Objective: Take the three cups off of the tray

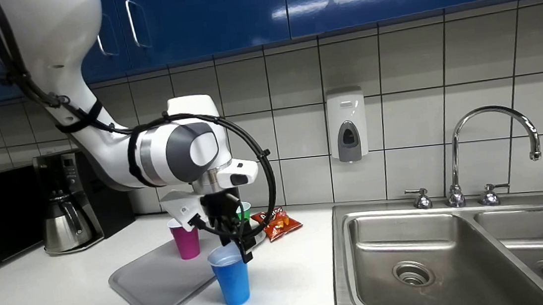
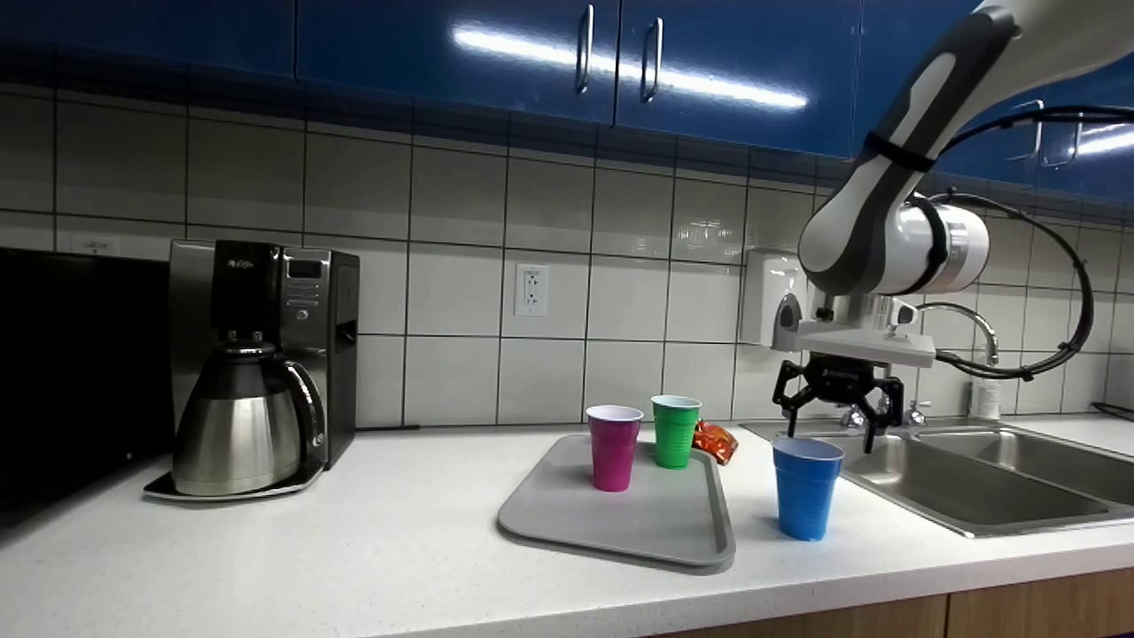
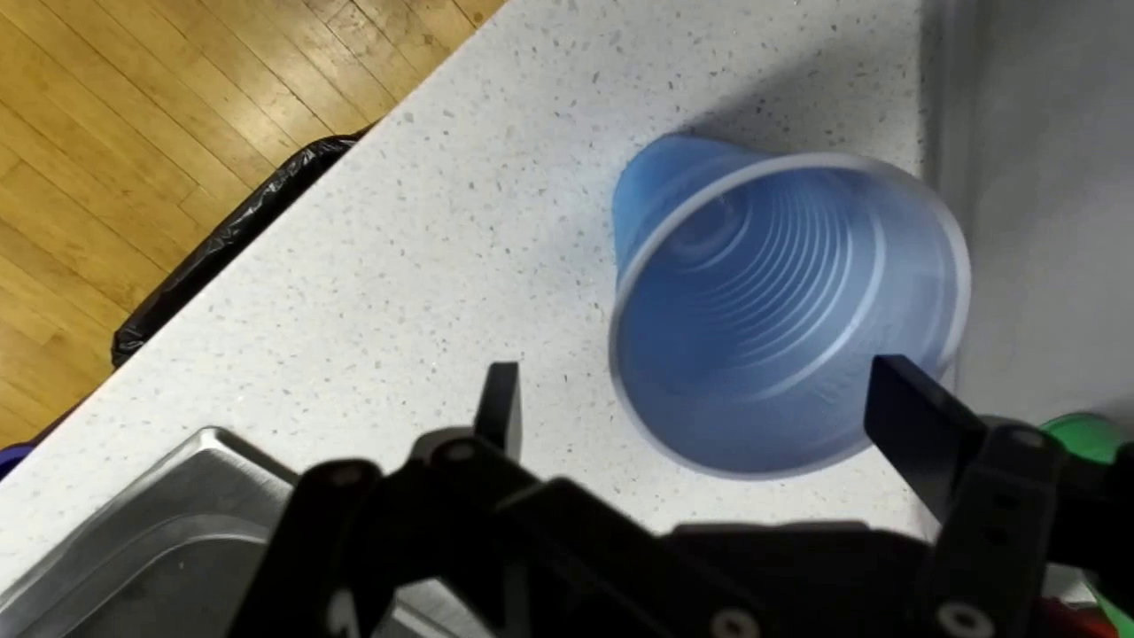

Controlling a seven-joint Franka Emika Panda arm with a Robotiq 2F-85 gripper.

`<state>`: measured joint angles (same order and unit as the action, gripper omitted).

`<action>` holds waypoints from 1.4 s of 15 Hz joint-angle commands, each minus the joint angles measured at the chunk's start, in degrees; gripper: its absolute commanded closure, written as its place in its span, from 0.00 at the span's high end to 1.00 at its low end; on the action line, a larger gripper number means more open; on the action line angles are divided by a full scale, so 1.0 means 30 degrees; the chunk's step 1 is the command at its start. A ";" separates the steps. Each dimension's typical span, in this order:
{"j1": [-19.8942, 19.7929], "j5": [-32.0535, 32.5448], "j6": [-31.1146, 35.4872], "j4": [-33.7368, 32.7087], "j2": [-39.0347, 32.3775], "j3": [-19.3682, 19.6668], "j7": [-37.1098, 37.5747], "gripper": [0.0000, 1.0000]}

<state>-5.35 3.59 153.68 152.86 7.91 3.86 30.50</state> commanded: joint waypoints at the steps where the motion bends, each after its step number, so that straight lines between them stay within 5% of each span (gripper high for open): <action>1: -0.0370 -0.0074 -0.0003 0.0531 0.1478 -0.0333 -0.0530 1.00; 21: -0.0148 -0.0448 -0.0020 -0.2674 -0.0554 -0.0384 -0.2663 1.00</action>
<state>-5.35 3.58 153.68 148.28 9.57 2.92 25.72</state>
